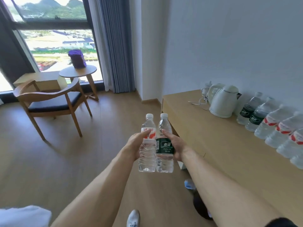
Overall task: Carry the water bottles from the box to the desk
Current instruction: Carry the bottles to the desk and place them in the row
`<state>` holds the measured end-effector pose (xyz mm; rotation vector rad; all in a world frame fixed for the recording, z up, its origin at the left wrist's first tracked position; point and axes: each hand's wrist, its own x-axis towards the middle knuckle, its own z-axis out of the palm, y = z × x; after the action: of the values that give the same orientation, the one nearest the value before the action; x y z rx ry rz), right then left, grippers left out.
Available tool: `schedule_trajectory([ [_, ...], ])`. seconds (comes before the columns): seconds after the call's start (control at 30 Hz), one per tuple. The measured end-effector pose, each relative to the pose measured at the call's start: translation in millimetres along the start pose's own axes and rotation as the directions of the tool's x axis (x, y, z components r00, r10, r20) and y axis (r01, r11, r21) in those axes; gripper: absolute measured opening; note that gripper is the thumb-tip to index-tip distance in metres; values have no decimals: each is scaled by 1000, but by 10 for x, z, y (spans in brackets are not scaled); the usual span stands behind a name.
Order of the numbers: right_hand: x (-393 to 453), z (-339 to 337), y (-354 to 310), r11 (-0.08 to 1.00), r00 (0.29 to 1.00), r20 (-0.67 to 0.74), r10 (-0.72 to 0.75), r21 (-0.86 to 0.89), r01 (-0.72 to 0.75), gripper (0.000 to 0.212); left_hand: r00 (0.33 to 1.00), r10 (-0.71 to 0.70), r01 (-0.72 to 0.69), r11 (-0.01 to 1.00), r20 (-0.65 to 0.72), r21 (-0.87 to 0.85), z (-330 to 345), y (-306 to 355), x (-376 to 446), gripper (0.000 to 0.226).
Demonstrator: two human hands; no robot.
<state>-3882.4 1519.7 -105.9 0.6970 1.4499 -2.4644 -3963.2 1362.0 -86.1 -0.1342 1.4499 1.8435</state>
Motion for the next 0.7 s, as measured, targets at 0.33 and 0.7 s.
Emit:
schedule_trajectory([
  [0.33, 643, -789, -792, 978, 906, -397, -143, 84, 192, 66, 951, -126, 37, 953, 281, 301, 899, 616, 1572, 39],
  [0.7, 358, -1490, -1018, 935, 619, -765, -179, 65, 350, 49, 809, -250, -98, 835, 532, 542, 2009, 476, 2261, 44],
])
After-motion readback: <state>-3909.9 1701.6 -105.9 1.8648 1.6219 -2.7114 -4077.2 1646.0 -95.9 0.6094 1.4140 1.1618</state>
